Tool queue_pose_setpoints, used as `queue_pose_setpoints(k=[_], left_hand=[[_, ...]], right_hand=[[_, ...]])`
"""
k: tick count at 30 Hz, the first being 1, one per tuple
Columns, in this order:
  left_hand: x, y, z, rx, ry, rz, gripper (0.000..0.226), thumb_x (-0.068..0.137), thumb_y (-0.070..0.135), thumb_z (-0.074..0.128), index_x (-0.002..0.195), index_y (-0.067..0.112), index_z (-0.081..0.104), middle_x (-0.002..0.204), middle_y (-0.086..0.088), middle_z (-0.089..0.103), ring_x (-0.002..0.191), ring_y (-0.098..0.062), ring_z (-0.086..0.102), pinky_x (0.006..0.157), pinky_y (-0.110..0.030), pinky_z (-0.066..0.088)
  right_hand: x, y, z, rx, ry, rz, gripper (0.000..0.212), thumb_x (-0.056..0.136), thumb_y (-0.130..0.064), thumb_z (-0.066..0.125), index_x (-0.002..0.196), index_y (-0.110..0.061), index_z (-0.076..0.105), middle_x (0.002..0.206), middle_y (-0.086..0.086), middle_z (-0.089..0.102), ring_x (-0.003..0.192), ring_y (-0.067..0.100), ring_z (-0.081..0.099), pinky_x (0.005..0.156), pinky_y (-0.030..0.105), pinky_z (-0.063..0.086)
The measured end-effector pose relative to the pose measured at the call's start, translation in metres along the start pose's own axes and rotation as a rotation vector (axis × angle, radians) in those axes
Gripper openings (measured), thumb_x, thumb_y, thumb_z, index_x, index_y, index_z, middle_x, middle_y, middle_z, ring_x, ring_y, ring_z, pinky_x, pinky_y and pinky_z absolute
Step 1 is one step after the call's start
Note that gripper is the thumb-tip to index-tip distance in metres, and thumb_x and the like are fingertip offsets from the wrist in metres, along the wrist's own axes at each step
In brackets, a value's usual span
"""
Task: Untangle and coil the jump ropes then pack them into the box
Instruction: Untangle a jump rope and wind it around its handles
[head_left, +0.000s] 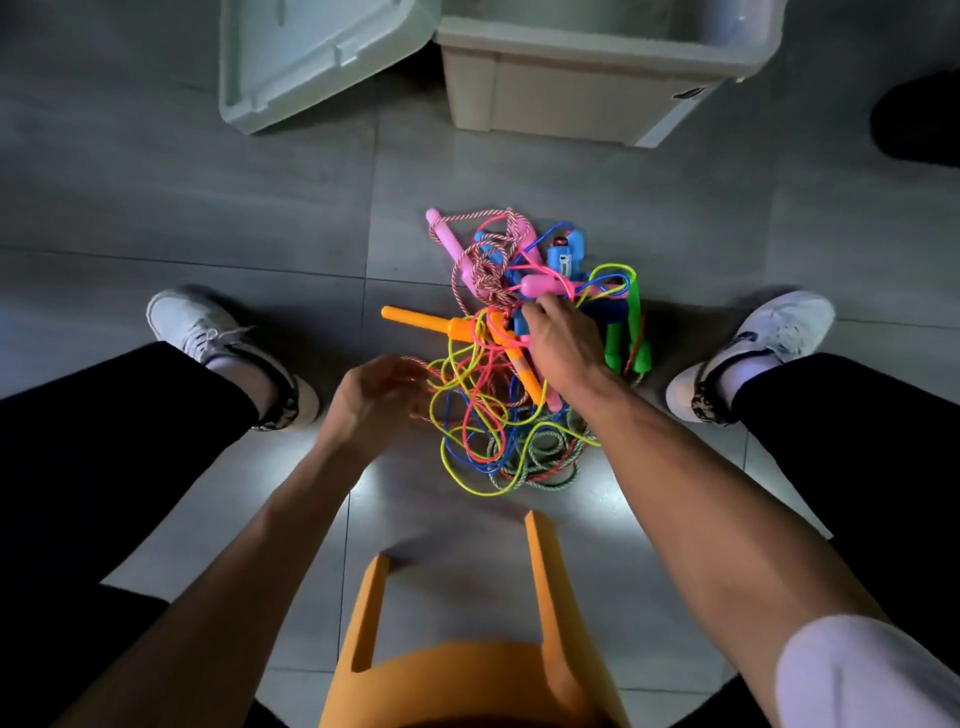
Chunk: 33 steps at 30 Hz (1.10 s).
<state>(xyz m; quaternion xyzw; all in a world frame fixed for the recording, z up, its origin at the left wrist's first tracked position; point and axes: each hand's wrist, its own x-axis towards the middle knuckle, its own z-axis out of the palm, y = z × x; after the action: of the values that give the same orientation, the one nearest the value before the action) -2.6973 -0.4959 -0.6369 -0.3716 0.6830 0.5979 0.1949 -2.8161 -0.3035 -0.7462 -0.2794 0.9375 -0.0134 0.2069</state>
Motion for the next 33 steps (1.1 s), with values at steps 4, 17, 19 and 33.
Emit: queue_pose_setpoints(k=[4,17,19,33], left_hand=[[-0.006,0.000,0.002,0.019,0.002,0.005,0.019,0.088,-0.012,0.055,0.100,-0.001,0.065,0.073,-0.007,0.064,0.049,0.001,0.058,0.049,-0.011,0.045],[-0.004,0.044,0.008,0.198,0.071,0.299,0.030,0.084,0.002,0.066,0.079,0.032,0.068,0.077,0.005,0.070,0.072,-0.016,0.066,0.074,-0.035,0.055],[-0.011,0.054,0.013,0.245,0.056,0.386,0.032,0.085,0.002,0.062,0.079,0.033,0.065,0.078,0.006,0.069,0.071,-0.015,0.065,0.071,-0.033,0.054],[0.000,0.051,0.060,0.908,-0.229,0.614,0.059,0.084,0.024,0.068,0.139,0.021,0.047,0.131,-0.007,0.058,0.111,-0.026,0.059,0.091,-0.037,0.050]], right_hand=[[0.007,0.001,-0.001,-0.089,0.010,0.016,0.047,0.087,-0.014,0.066,0.131,-0.002,0.054,0.123,0.019,0.058,0.115,0.037,0.053,0.091,0.044,0.046],[-0.049,0.010,-0.093,0.987,0.322,0.320,0.017,0.075,-0.022,0.074,0.090,-0.023,0.065,0.090,-0.006,0.074,0.083,0.006,0.070,0.080,0.038,0.056],[-0.064,0.013,-0.099,0.984,0.363,0.332,0.018,0.077,-0.023,0.072,0.092,-0.021,0.065,0.091,-0.005,0.074,0.085,0.008,0.070,0.081,0.039,0.056],[-0.109,0.023,-0.111,1.263,0.384,0.573,0.020,0.083,-0.013,0.072,0.098,-0.012,0.058,0.089,-0.003,0.071,0.069,-0.009,0.064,0.063,0.012,0.048]])
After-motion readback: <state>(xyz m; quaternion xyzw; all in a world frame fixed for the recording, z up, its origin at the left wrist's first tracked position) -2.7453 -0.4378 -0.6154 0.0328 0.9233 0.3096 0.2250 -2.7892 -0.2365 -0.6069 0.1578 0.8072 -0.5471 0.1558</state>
